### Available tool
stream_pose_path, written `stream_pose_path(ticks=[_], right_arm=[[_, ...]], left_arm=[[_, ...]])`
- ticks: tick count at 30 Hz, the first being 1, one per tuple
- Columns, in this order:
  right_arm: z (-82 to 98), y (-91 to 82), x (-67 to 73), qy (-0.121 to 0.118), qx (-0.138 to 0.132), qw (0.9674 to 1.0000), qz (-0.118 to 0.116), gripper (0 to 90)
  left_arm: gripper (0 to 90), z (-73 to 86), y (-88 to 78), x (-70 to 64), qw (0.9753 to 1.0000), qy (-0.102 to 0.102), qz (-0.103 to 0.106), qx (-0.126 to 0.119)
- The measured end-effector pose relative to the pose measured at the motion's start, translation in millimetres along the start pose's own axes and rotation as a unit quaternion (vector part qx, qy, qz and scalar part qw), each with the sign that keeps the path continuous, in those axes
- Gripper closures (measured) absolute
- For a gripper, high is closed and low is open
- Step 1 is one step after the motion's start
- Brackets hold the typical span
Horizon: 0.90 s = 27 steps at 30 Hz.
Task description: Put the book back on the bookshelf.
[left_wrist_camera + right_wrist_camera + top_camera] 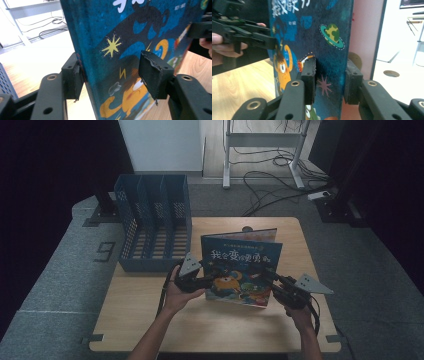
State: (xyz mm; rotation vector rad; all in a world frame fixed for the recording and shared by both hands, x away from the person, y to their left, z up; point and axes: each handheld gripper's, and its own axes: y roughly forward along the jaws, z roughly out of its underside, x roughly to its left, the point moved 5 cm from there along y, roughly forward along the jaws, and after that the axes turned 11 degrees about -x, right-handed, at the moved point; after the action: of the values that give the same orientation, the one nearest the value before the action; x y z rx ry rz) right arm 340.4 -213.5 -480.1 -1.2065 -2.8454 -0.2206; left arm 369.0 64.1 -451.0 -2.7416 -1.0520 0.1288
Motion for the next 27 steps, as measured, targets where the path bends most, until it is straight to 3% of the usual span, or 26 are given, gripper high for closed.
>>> stream_pose_path(ticks=[10,16,27], right_arm=[[3.9,2.6,-2.6,0.005,-0.002,1.0000,0.006,60.7],[5.6,4.4,-3.3,0.012,-0.001,0.9999,0.004,56.2],[5.9,5.0,-3.4,0.021,-0.003,0.9998,-0.003,52.4]], left_arm=[[44.3,-0.5,-6.0,-3.7,0.9999,0.007,0.012,-0.003],[47.9,-7.3,-8.7,-8.3,0.9994,0.013,0.029,-0.017],[50.4,-13.1,-10.3,-14.5,0.9988,0.028,0.033,-0.022]])
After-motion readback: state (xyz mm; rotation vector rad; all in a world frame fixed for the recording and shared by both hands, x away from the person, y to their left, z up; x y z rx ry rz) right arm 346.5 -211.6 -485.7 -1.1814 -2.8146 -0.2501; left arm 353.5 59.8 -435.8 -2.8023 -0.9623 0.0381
